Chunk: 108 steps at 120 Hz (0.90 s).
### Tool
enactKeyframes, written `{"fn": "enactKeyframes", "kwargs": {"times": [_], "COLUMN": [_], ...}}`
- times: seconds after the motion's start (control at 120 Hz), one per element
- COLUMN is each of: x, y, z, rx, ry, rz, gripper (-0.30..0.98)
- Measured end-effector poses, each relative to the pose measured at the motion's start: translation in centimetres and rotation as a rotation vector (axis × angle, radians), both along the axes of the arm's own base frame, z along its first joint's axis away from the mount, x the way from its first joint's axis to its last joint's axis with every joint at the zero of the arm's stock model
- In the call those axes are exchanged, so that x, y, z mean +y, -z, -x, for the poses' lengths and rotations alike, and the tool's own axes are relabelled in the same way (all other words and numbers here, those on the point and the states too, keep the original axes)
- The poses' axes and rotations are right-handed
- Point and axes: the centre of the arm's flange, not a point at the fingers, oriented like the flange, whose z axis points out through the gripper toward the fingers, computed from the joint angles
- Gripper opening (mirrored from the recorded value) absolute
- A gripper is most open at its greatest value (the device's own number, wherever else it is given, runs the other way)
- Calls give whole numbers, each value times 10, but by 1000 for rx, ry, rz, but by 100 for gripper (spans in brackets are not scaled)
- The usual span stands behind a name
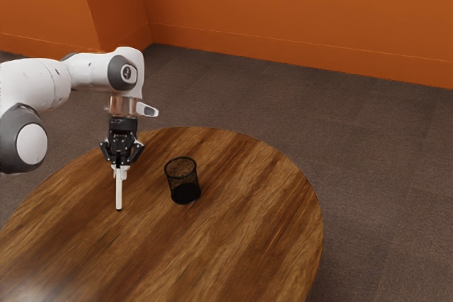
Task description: Take the marker out of the pen holder and place it to the left of the pen holder.
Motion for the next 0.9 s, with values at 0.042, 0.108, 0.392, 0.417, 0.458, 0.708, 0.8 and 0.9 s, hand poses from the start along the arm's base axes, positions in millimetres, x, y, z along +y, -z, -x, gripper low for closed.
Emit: {"fn": "enactKeyframes", "kwargs": {"times": [0.042, 0.108, 0.392, 0.417, 0.458, 0.708, 0.8, 0.9], "x": [0, -2, -9, -10, -10, -14, -32, -95], "y": [4, 4, 15, 13, 14, 9, -83, -219], "z": [0, -1, -11, -13, -17, -30, -25, 22], "rx": [12, 19, -15, -28, -46, -137, -261, -432], "ry": [-1, 0, -4, -3, -6, -21, 5, 86], "rz": [9, 21, 52, 51, 53, 69, 35, -10], "gripper": [-8, -1, 12, 12, 9, 23, 39, 50]}}
